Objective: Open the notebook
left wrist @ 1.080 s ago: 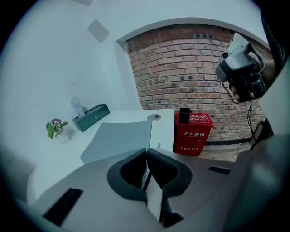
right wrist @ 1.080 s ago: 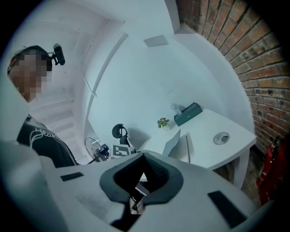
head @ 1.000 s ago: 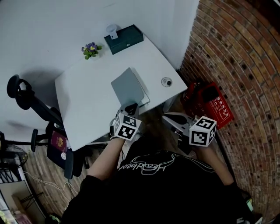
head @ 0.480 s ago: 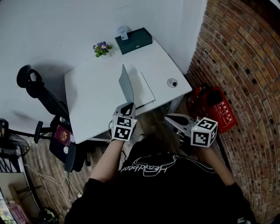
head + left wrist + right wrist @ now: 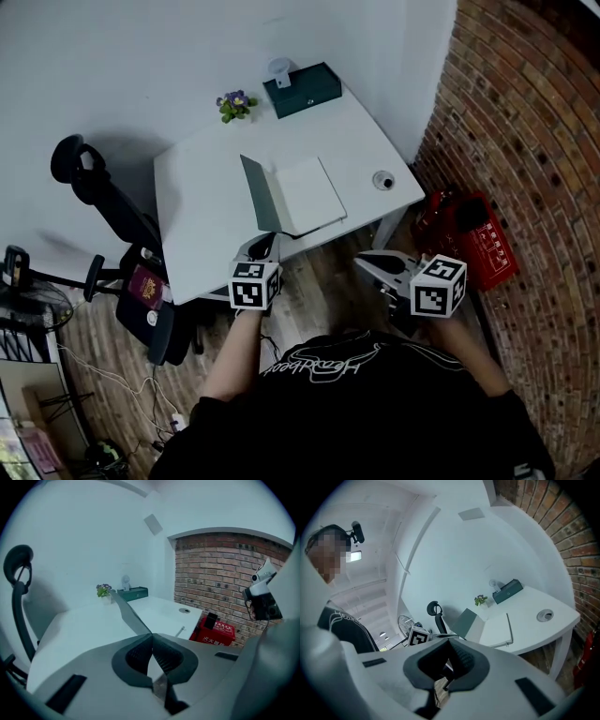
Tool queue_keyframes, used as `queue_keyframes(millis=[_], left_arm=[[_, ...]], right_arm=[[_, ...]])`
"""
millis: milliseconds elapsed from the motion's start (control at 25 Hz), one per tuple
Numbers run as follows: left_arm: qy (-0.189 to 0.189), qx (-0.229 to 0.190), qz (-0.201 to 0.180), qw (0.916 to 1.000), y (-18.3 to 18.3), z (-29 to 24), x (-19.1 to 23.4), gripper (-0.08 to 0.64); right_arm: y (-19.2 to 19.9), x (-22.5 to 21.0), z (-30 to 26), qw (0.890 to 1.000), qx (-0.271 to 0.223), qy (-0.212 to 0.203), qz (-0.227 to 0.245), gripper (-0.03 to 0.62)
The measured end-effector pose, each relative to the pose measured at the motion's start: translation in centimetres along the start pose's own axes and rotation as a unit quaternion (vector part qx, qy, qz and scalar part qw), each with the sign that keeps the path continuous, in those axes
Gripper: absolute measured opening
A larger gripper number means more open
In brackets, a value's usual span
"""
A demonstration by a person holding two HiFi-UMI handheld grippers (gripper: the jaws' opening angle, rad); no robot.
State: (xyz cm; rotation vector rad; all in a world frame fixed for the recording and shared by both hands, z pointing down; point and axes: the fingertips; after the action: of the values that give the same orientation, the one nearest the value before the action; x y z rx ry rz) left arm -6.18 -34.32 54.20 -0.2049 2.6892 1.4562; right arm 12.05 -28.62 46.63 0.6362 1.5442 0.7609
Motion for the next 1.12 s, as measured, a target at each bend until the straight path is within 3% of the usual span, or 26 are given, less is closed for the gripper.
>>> queue_keyframes(millis=[280,480,760,920,1120], left_arm=[[0.003,0.041,0.051,0.9979,3.3,0.4,1.7,0.034],[0.01,0.053,0.047,0.9974,4.6,1.3,2.3,0.035],[0.022,0.032,0.048,0.9981,5.3,4.4,2.9,0.037],[0.043,0.01,0.043,0.9981,4.5,7.6,2.1,0.036],[0.093,-0.012,0.041,0.9947,3.9,13.3,0.2,0.035]], right_arm=[[0.8,0.9,-1.6,1.0,0.006,-0.005,-0.017,0.0],[2.2,2.7,-1.7,0.999,0.0,0.005,-0.032,0.0],[5.6,4.9,-1.5,0.998,0.004,0.021,-0.053,0.0],[6.5,6.5,-2.0,0.999,0.012,0.021,-0.036,0.0],[7.0,8.8,-3.1,0.999,0.022,0.023,-0.002,-0.002]])
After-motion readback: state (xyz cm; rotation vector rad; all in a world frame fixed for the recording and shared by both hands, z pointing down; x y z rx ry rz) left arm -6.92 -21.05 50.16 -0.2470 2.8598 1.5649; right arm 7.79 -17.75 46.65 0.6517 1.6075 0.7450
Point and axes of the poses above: the fingertips, and each gripper's own axes: z backward along the fingers, x to its left, y out of its underside, and after that the axes turned 12 degrees about -y, right-handed
